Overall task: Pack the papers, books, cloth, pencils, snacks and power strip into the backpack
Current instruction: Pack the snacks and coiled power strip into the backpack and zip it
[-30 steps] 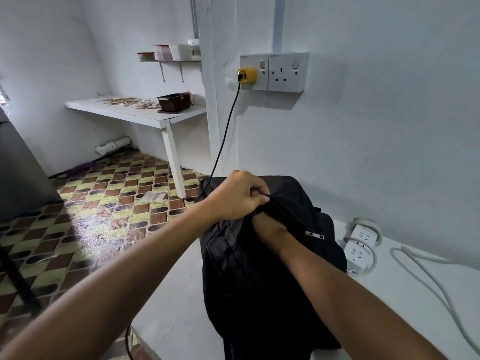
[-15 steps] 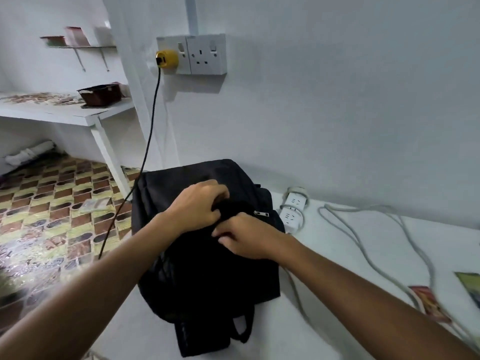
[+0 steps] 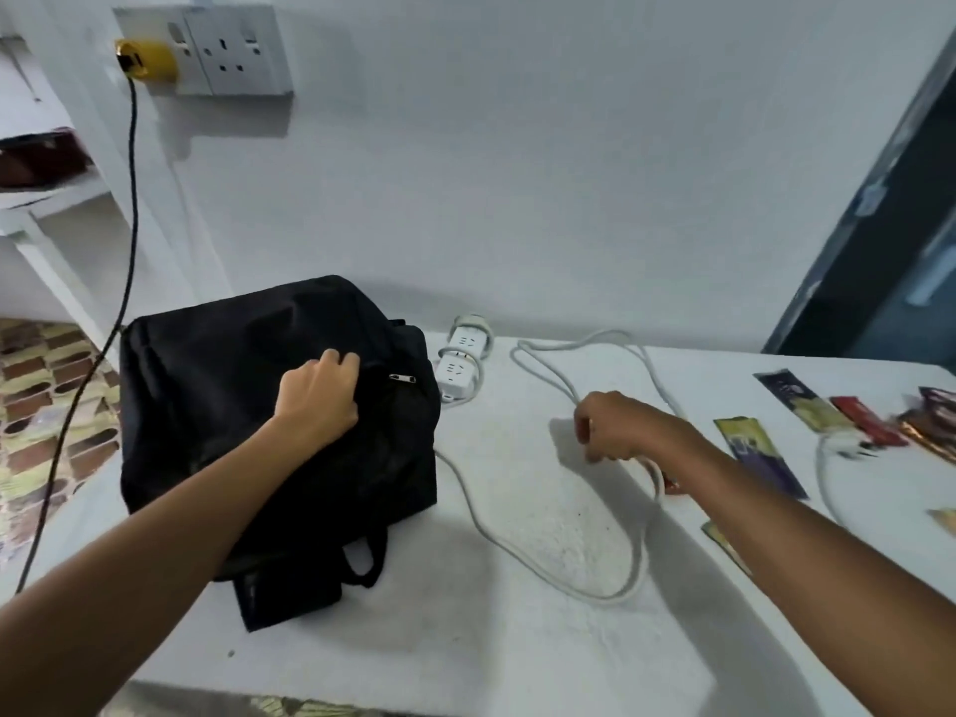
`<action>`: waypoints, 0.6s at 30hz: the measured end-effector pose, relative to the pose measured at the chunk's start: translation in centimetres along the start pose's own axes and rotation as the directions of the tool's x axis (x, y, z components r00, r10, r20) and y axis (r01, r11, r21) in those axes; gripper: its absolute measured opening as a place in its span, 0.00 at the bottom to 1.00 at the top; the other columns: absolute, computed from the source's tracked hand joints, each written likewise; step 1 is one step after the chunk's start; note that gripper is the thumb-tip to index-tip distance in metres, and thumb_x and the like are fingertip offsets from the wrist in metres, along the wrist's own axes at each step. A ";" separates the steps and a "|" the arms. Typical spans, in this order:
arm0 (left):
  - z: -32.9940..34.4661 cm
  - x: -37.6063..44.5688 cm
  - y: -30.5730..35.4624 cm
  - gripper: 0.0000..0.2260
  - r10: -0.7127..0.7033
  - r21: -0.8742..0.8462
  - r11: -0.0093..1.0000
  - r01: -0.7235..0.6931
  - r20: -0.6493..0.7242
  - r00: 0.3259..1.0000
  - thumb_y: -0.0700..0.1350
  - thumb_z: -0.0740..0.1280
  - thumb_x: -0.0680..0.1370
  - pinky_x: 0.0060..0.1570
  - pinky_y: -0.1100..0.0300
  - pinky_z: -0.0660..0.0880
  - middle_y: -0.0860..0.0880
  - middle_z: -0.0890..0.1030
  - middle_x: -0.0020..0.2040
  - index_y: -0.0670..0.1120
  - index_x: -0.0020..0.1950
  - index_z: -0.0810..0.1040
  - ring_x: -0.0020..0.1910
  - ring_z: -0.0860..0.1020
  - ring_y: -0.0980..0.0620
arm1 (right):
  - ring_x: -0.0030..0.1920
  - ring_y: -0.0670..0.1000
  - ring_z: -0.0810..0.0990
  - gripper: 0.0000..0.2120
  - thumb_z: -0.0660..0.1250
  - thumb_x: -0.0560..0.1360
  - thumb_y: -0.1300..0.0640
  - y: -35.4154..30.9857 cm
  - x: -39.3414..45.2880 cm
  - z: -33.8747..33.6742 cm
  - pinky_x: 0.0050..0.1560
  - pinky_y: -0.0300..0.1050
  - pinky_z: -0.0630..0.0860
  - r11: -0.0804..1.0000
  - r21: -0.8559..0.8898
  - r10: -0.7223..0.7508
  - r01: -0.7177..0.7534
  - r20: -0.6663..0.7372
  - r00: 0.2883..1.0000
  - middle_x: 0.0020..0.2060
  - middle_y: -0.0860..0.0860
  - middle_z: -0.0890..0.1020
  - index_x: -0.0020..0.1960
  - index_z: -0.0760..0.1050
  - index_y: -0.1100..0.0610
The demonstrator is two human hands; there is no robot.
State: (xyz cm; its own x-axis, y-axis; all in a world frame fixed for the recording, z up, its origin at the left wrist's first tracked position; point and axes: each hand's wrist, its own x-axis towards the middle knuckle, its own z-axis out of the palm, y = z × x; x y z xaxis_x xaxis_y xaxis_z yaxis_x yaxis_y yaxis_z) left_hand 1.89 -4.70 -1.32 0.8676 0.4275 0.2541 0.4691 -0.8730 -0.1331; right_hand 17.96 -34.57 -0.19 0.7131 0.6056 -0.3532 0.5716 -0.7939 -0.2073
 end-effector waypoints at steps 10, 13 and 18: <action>0.9 -1.2 0.5 0.11 -0.031 0.072 0.997 0.029 0.033 0.999 0.39 0.67 0.71 0.32 0.55 0.68 0.44 0.76 0.47 0.42 0.53 0.72 0.43 0.78 0.43 | 0.51 0.55 0.79 0.24 0.67 0.68 0.65 3.9 -1.7 0.4 0.38 0.44 0.72 0.901 -0.387 0.245 -0.198 0.076 0.967 0.57 0.56 0.76 0.63 0.66 0.59; 0.9 -1.1 0.7 0.12 -0.032 0.090 0.996 0.029 0.036 0.999 0.40 0.67 0.71 0.32 0.55 0.66 0.45 0.76 0.48 0.43 0.54 0.72 0.44 0.78 0.44 | 0.56 0.56 0.78 0.28 0.67 0.68 0.65 4.0 -0.9 1.4 0.41 0.45 0.74 0.910 -0.348 0.259 -0.226 0.051 0.964 0.59 0.57 0.75 0.67 0.63 0.60; 1.2 -1.1 0.6 0.12 -0.035 0.113 0.993 0.031 0.035 0.999 0.41 0.68 0.72 0.32 0.56 0.65 0.45 0.76 0.48 0.43 0.54 0.72 0.43 0.78 0.44 | 0.56 0.54 0.79 0.25 0.67 0.69 0.65 3.7 -0.2 1.0 0.41 0.44 0.73 0.907 -0.350 0.269 -0.233 0.059 0.961 0.59 0.57 0.77 0.65 0.68 0.61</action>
State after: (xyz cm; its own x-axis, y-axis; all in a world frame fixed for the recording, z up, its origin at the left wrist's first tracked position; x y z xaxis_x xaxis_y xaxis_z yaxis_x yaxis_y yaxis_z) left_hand 1.44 -5.35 -2.83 0.8557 0.4662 0.2246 0.5117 -0.8270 -0.2327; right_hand 19.50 -37.72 -1.84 0.8154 0.3653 -0.4491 0.4948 -0.8424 0.2132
